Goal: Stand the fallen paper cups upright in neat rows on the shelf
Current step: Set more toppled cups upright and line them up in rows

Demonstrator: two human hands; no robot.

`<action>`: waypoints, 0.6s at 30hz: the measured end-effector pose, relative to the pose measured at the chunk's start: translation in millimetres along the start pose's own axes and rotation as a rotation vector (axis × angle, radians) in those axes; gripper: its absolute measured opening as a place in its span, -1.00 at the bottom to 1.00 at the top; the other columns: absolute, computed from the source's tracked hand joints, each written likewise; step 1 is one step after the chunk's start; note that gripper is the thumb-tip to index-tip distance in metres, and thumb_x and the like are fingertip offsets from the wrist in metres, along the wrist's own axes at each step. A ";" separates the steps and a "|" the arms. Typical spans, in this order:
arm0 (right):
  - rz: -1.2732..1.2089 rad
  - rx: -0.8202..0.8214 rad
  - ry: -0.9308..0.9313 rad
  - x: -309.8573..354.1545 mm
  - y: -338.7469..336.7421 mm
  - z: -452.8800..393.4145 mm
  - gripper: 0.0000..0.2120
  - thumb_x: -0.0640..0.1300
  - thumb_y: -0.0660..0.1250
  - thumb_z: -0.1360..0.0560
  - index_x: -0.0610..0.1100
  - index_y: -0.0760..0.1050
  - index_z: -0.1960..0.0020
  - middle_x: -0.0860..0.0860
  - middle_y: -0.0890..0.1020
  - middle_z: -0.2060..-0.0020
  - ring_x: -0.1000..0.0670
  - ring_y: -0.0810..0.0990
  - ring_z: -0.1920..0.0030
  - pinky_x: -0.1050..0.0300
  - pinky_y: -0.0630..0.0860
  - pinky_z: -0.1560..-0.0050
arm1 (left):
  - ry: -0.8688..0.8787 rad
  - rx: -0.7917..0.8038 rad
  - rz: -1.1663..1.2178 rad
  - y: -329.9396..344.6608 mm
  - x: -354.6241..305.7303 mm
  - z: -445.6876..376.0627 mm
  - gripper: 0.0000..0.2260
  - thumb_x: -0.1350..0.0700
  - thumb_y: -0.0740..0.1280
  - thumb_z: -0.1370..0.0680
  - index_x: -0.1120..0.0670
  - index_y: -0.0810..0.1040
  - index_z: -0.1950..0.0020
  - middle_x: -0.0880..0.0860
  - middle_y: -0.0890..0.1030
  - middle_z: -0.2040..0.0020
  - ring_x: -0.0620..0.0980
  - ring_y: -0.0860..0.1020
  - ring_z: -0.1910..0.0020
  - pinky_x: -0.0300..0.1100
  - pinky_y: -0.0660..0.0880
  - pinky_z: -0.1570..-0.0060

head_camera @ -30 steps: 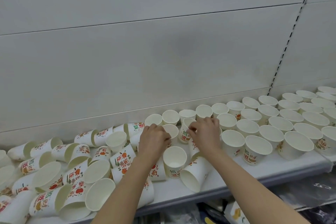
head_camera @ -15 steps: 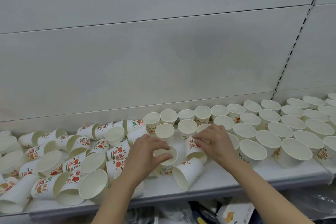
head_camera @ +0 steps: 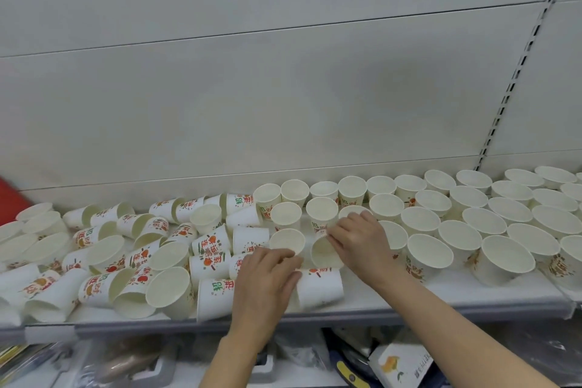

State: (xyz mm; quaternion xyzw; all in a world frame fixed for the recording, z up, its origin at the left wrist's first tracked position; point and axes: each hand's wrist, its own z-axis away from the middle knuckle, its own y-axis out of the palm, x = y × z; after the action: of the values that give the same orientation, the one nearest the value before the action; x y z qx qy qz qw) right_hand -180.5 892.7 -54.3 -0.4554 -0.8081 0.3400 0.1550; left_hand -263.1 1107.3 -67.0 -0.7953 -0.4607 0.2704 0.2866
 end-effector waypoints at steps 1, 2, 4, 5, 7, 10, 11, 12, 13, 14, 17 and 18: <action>0.012 -0.034 0.016 3.3 -0.7 -8.1 -0.82 -0.20 0.38 -0.43 -0.11 0.50 0.34 -0.01 0.48 0.45 -0.09 0.41 0.38 0.05 0.32 0.30 | -0.012 -0.021 -0.001 1.1 -4.4 7.3 -0.83 0.01 0.39 -0.51 -0.02 0.67 -0.07 -0.09 0.63 -0.01 0.00 0.51 0.07 -0.14 0.42 0.11; 0.021 -0.054 0.031 6.7 -1.4 -15.8 -0.82 -0.22 0.39 -0.41 -0.11 0.49 0.35 -0.01 0.46 0.47 -0.09 0.41 0.41 0.06 0.31 0.32 | -0.040 -0.043 0.002 2.2 -7.9 13.0 -0.81 0.01 0.37 -0.52 -0.01 0.67 -0.09 -0.08 0.63 -0.02 0.01 0.51 0.07 -0.13 0.44 0.10; 0.036 -0.037 0.072 11.1 -0.3 -26.9 -0.81 -0.24 0.44 -0.33 -0.11 0.47 0.38 0.00 0.45 0.51 -0.09 0.43 0.45 0.09 0.33 0.36 | -0.087 -0.070 0.011 3.2 -12.6 17.7 -0.78 -0.01 0.36 -0.52 0.01 0.67 -0.11 -0.08 0.64 -0.04 0.00 0.52 0.06 -0.13 0.46 0.09; 0.045 -0.004 0.099 11.8 1.8 -29.6 -0.81 -0.26 0.46 -0.28 -0.11 0.47 0.40 0.00 0.45 0.52 -0.09 0.43 0.47 0.11 0.34 0.36 | -0.097 -0.065 0.010 4.1 -14.3 17.6 -0.78 -0.02 0.35 -0.53 0.01 0.67 -0.11 -0.08 0.64 -0.05 -0.01 0.52 0.05 -0.14 0.47 0.08; 0.062 0.086 0.155 11.4 7.5 -30.2 -0.77 -0.28 0.51 -0.17 -0.10 0.47 0.43 0.01 0.45 0.54 -0.08 0.44 0.49 0.13 0.34 0.37 | -0.107 -0.035 -0.013 8.1 -16.3 14.5 -0.76 -0.05 0.30 -0.54 -0.01 0.68 -0.10 -0.09 0.64 -0.07 -0.01 0.51 0.04 -0.14 0.48 0.08; 0.030 0.159 0.217 10.6 10.7 -26.0 -0.75 -0.28 0.56 -0.11 -0.11 0.48 0.45 0.00 0.46 0.53 -0.08 0.46 0.48 0.17 0.36 0.42 | -0.155 0.034 -0.013 11.7 -24.7 8.1 -0.74 -0.09 0.25 -0.55 -0.03 0.69 -0.03 -0.12 0.65 -0.03 -0.02 0.55 0.08 -0.13 0.50 0.14; -0.005 0.153 0.225 10.6 9.7 -24.5 -0.77 -0.27 0.57 -0.12 -0.13 0.51 0.43 -0.01 0.49 0.50 -0.09 0.48 0.46 0.17 0.36 0.43 | -0.189 0.058 0.004 10.9 -29.4 6.1 -0.73 -0.11 0.24 -0.55 -0.04 0.70 -0.02 -0.12 0.65 -0.01 -0.04 0.57 0.08 -0.13 0.51 0.15; -0.047 0.130 0.233 11.2 7.0 -23.4 -0.80 -0.24 0.58 -0.16 -0.13 0.55 0.38 -0.01 0.53 0.45 -0.10 0.51 0.40 0.16 0.38 0.41 | -0.230 0.077 0.027 9.2 -34.7 4.2 -0.71 -0.13 0.24 -0.54 -0.05 0.70 -0.01 -0.12 0.66 0.01 -0.06 0.58 0.09 -0.14 0.52 0.16; -0.095 0.078 0.246 11.6 2.8 -21.8 -0.85 -0.20 0.57 -0.23 -0.14 0.60 0.29 -0.01 0.59 0.38 -0.11 0.54 0.33 0.14 0.43 0.37 | -0.282 0.096 0.057 7.9 -39.8 2.9 -0.70 -0.17 0.24 -0.53 -0.05 0.69 -0.02 -0.12 0.66 0.03 -0.08 0.59 0.10 -0.14 0.53 0.17; -0.156 0.008 0.264 11.8 -2.7 -18.8 -0.89 -0.14 0.52 -0.31 -0.13 0.64 0.19 -0.01 0.63 0.29 -0.11 0.56 0.24 0.12 0.48 0.30 | -0.348 0.115 0.098 7.0 -44.3 2.5 -0.69 -0.19 0.26 -0.52 -0.06 0.68 -0.05 -0.13 0.66 0.03 -0.11 0.58 0.10 -0.13 0.54 0.16; -0.397 -0.068 0.310 18.2 -30.7 8.6 -0.76 0.00 0.33 -0.47 -0.10 0.64 -0.03 0.04 0.65 0.10 0.00 0.52 0.05 0.12 0.47 0.04 | -0.586 0.152 0.322 7.9 -52.2 4.9 -0.74 -0.07 0.41 -0.49 -0.11 0.63 -0.16 -0.18 0.63 0.05 -0.20 0.55 0.10 -0.10 0.55 0.04; -0.499 -0.005 0.310 23.1 -40.2 24.2 -0.70 0.03 0.30 -0.47 -0.08 0.61 -0.12 0.06 0.63 0.01 0.03 0.50 -0.02 0.15 0.44 -0.05 | -0.631 0.142 0.395 7.6 -54.5 4.8 -0.73 -0.01 0.45 -0.47 -0.13 0.62 -0.17 -0.19 0.63 0.07 -0.22 0.56 0.10 -0.10 0.55 0.00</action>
State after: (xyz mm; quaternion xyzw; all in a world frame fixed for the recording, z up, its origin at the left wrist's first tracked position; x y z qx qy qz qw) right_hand -231.8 888.0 -45.3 -0.2895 -0.8625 0.2159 0.3544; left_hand -285.4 1056.8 -66.6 -0.7247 -0.3441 0.5833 0.1273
